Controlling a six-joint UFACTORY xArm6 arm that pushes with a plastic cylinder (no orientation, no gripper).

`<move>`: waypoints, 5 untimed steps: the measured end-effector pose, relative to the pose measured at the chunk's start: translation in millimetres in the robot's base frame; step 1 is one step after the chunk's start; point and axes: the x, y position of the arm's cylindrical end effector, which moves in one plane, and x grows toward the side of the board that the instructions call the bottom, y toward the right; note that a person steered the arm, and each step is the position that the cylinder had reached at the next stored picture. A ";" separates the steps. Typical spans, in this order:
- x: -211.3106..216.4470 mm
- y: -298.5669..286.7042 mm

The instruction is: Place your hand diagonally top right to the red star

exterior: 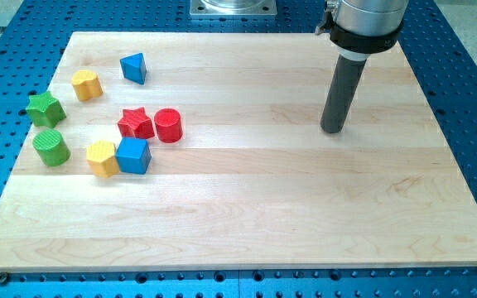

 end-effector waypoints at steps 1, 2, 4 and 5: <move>0.0 -18.2; 6.4 -19.7; -84.9 -43.6; -85.0 -91.4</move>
